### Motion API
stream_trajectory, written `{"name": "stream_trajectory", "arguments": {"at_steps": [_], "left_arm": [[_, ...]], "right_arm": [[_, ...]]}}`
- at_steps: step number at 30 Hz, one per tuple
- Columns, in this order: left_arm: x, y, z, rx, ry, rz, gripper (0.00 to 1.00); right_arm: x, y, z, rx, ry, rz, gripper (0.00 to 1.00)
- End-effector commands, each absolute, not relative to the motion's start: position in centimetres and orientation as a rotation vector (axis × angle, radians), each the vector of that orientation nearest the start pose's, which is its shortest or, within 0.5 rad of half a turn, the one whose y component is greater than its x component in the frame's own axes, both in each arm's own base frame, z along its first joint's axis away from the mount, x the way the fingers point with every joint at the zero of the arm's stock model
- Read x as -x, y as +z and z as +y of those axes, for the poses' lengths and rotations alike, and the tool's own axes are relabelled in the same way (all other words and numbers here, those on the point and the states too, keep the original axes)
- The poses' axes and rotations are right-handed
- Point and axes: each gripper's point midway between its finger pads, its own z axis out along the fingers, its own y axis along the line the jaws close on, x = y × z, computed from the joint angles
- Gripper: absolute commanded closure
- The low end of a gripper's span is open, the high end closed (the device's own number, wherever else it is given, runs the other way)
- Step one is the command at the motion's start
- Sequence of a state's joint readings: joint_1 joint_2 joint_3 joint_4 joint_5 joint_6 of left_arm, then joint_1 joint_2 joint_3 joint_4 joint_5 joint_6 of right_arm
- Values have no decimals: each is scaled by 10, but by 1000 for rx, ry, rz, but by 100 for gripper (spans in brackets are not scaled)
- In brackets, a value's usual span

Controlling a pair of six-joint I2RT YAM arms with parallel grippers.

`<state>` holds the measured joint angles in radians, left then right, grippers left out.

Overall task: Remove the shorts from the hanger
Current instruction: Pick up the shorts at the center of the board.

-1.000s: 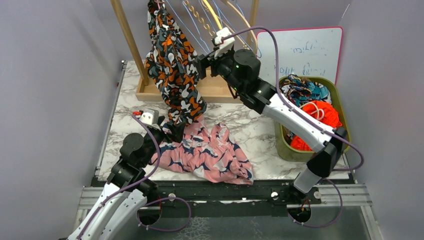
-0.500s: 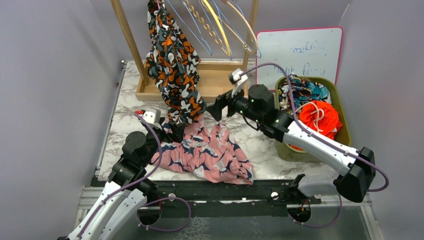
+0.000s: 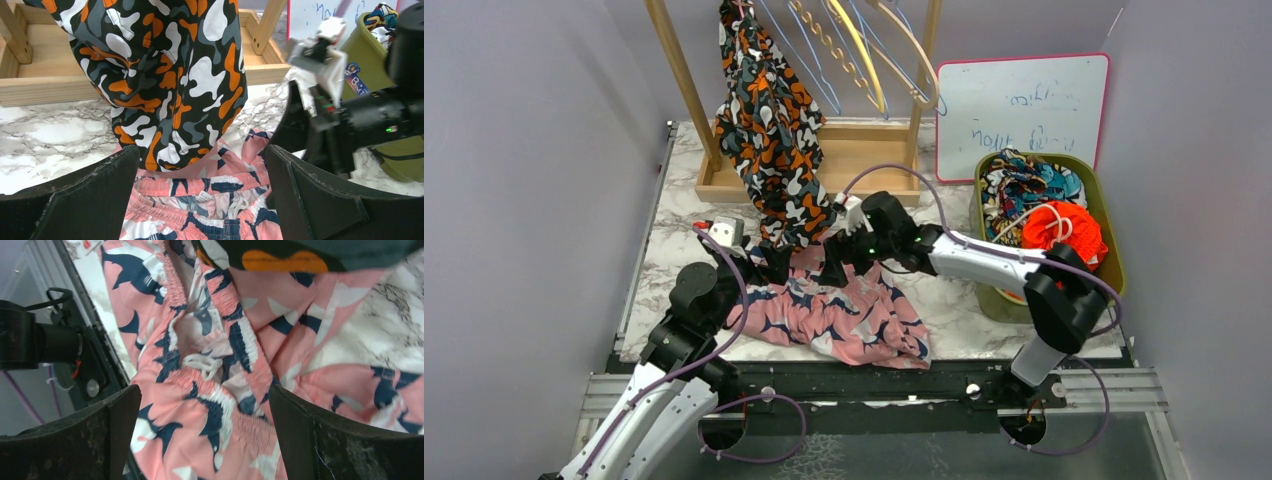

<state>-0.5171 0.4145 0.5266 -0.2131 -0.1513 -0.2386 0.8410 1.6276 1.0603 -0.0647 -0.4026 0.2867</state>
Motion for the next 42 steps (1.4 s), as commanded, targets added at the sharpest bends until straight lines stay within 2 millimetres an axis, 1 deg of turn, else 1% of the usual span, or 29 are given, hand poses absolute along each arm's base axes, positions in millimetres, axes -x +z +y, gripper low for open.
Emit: {"name": "stream_trajectory", "arguments": {"at_steps": [1,3,4,6,9,10,12,14,16,17,18,19,21,22,23,24,26,27,28,31,33,36,38,40,42], "left_arm": [[-234,255,-106,-83,-424,1650,1],[-234,254,-106,-84,-424,1650,1],[-234,255,-106,-84,-424,1649,1],[-234,255,-106,-83,-423,1650,1],[-234,254,-105,-82,-421,1650,1],[-235,254,-105,-81,-419,1651,1],[-234,255,-105,-81,-420,1650,1],[-234,254,-105,-81,-420,1651,1],[-234,254,-105,-83,-420,1652,1],[-235,254,-105,-83,-420,1654,1],[-235,253,-105,-83,-419,1655,1],[-234,254,-106,-83,-420,1654,1],[-234,254,-105,-81,-419,1652,1],[-234,254,-105,-82,-420,1652,1],[-235,254,-105,-82,-419,1653,1],[-234,254,-106,-84,-421,1653,1],[-235,253,-106,-85,-422,1656,1],[-234,254,-106,-86,-422,1655,1],[-235,253,-106,-86,-422,1656,1],[-235,254,-106,-85,-421,1655,1],[-235,253,-106,-86,-421,1657,1],[-234,254,-106,-86,-423,1654,1],[-234,254,-106,-86,-424,1654,1],[-234,255,-106,-85,-427,1651,1],[-234,255,-106,-86,-428,1650,1]], "right_arm": [[-237,108,398,1023,946,2167,0],[-240,98,405,1106,859,2128,0],[-240,95,409,1149,839,2100,0],[-242,88,416,1180,818,2060,0],[-242,71,421,1187,822,2075,0],[-242,61,421,1203,811,2102,0],[-247,36,416,1192,728,2190,0],[-249,11,408,1208,609,2247,0],[-243,-11,397,1254,470,2266,0],[-239,-19,391,1272,393,2269,0],[-239,-26,382,1252,300,2275,0],[-238,-32,373,1224,240,2289,5],[-234,-41,358,1148,183,2342,30],[-232,-44,352,1122,166,2365,49],[-229,-46,346,1110,158,2386,75],[-225,-47,342,1097,159,2401,87],[-221,-42,338,1056,182,2412,91],[-220,-36,339,1037,209,2400,95],[-219,-27,342,1025,248,2379,96],[-222,23,353,949,384,2266,99],[-232,59,353,862,398,2188,99],[-246,104,341,745,352,2101,99],[-252,126,329,689,316,2059,99],[-257,142,314,618,272,2027,99],[-262,151,296,545,203,2009,99]]}}
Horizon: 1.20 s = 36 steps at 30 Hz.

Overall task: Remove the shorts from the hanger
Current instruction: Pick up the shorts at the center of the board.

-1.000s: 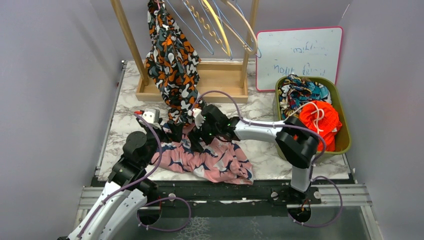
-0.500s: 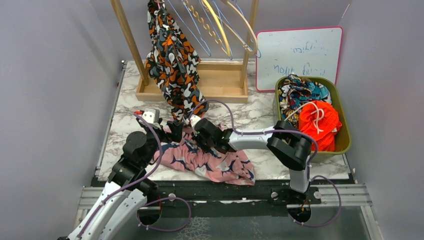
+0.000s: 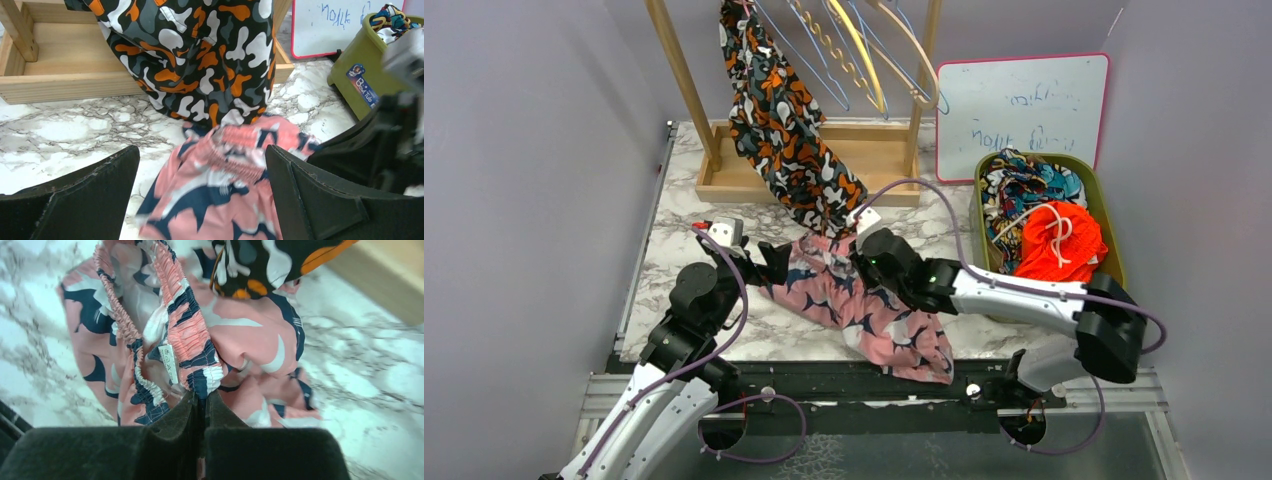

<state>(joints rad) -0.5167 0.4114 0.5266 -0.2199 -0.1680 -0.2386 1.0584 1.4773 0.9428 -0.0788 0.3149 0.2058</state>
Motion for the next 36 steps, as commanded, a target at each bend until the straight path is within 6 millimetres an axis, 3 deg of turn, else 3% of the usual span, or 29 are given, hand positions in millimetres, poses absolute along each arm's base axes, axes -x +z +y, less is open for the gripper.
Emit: {"name": "stream_trajectory", "arguments": {"at_steps": [1,3,5,6,8,11,13,19,23,27,29,31,36], "left_arm": [[-234,255,-106,-84,-428,1649,1],[-233,256,-106,-84,-429,1648,1],[-233,256,-106,-84,-429,1647,1],[-233,256,-106,-83,-430,1648,1],[-234,255,-106,-84,-428,1651,1],[-234,253,-107,-85,-427,1656,1],[-234,252,-107,-85,-427,1659,1],[-234,253,-108,-88,-430,1660,1],[-234,253,-108,-90,-432,1661,1],[-235,252,-107,-88,-425,1663,1],[-235,251,-107,-88,-425,1663,1],[-235,251,-108,-89,-425,1665,1],[-236,250,-109,-99,-428,1673,1]], "right_arm": [[-263,155,289,509,186,2006,99],[-258,155,286,536,200,2011,98],[-239,147,303,671,329,2042,95],[-228,141,313,727,405,2064,88],[-202,129,332,860,575,2097,60],[-177,113,348,974,732,2120,44],[-172,100,351,1008,742,2164,32],[-186,68,336,970,533,2304,1],[-189,45,330,982,452,2357,0],[-201,8,304,929,147,2430,1],[-202,-3,297,926,84,2436,13],[-201,-5,297,918,96,2437,34],[-199,8,305,914,176,2390,80]]}}
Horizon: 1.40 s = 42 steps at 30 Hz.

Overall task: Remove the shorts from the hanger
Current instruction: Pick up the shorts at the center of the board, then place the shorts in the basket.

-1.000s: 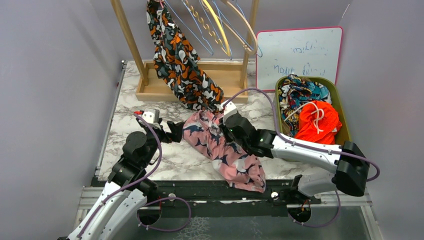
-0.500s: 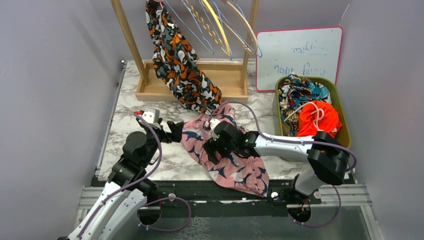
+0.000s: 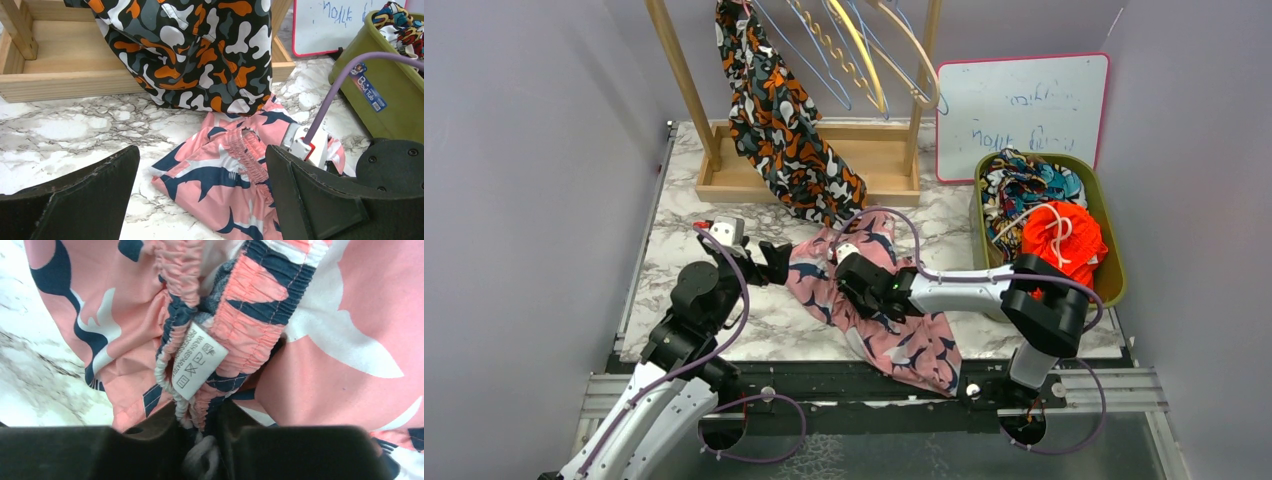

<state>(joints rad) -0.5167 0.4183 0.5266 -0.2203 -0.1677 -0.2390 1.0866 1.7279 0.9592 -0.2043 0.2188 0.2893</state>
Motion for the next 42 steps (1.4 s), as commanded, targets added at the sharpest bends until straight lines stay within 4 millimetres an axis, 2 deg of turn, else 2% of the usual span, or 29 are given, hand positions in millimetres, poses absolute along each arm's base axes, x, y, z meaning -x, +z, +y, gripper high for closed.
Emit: {"name": "stream_trajectory", "arguments": {"at_steps": [1,2,3,6,9,11,14,18,23,28,35,40,42], "left_arm": [[-236,249,-109,-99,-425,1676,1],[-236,249,-109,-99,-423,1676,1],[-237,249,-109,-98,-422,1676,1],[-237,248,-108,-95,-418,1677,1],[-238,247,-107,-90,-410,1682,1],[-238,246,-107,-89,-409,1682,1],[-238,247,-107,-90,-409,1684,1],[-239,245,-107,-83,-408,1689,1],[-241,244,-107,-69,-404,1698,1],[-241,243,-107,-71,-404,1701,1],[-240,244,-106,-68,-402,1694,1],[-241,243,-107,-73,-405,1699,1],[-241,243,-108,-74,-408,1701,1]], "right_arm": [[-200,15,307,902,192,2372,87],[-202,24,308,886,208,2350,96],[-203,33,308,864,231,2326,99],[-207,71,310,792,321,2231,99],[-205,119,313,730,462,2102,99],[-203,153,307,667,542,2004,99],[-202,195,293,576,604,1884,99],[-205,237,266,441,612,1777,99],[-217,275,226,283,510,1680,99],[-235,323,190,190,290,1606,99],[-248,390,156,110,79,1472,99],[-260,409,139,87,-166,1445,99],[-271,416,131,71,-235,1430,99]]}}
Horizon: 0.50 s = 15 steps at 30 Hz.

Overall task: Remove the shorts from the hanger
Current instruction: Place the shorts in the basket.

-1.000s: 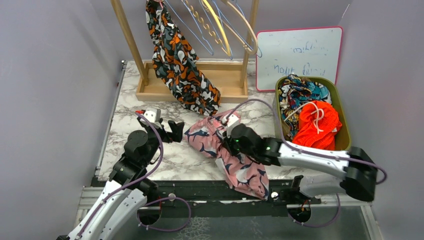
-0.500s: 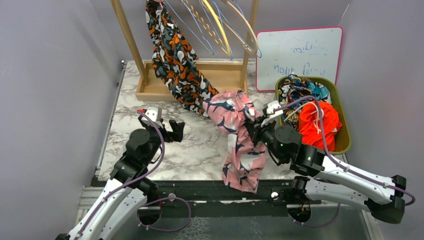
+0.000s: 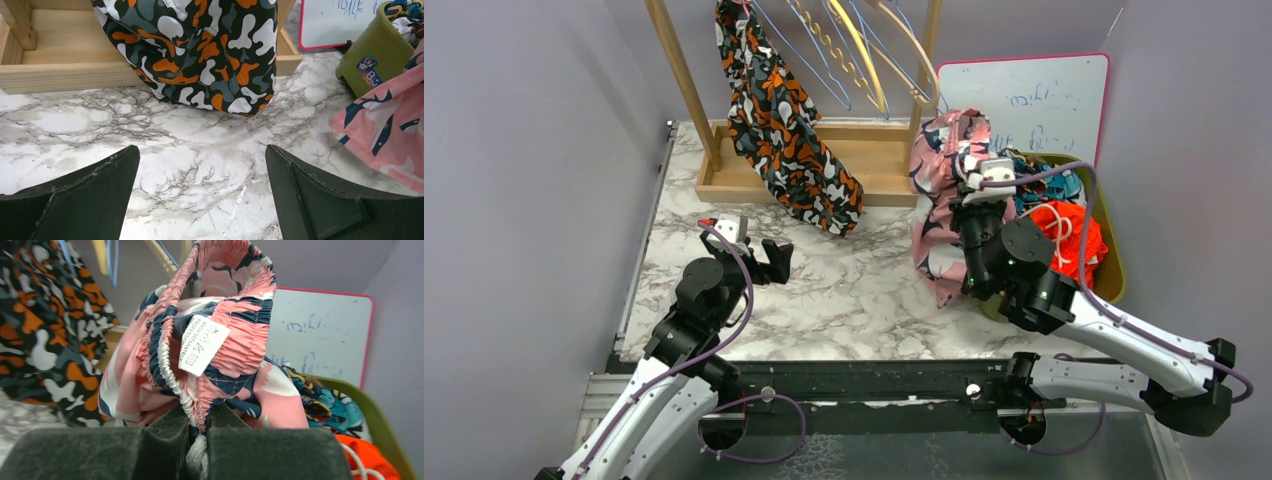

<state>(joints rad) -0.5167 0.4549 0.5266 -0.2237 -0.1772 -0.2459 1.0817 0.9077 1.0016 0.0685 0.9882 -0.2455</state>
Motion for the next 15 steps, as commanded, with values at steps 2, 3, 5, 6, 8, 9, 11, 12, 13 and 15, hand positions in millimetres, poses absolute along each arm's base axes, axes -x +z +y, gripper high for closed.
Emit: {"name": "stream_trajectory", "arguments": {"at_steps": [2,3,5,6,8,9,11,12,13,15], "left_arm": [[-241,242,-108,-76,-409,1704,1],[-241,242,-108,-76,-408,1705,1],[-241,242,-108,-75,-405,1704,1],[-241,242,-107,-72,-401,1704,1],[-241,241,-106,-69,-398,1704,1],[-241,241,-106,-69,-397,1705,1],[-241,241,-106,-67,-396,1706,1],[-242,240,-106,-66,-396,1707,1],[-241,240,-106,-67,-395,1709,1],[-241,240,-105,-63,-394,1707,1]], "right_arm": [[-288,421,126,35,-237,1446,99],[-297,419,123,14,-223,1483,99],[-313,418,109,-39,-237,1546,99],[-318,422,101,-65,-248,1552,99],[-323,445,87,-107,-255,1510,99],[-322,458,80,-133,-254,1487,99],[-316,489,63,-195,-268,1424,99],[-312,503,55,-215,-278,1396,99],[-306,517,47,-226,-299,1365,99],[-294,541,30,-261,-345,1297,99]]}}
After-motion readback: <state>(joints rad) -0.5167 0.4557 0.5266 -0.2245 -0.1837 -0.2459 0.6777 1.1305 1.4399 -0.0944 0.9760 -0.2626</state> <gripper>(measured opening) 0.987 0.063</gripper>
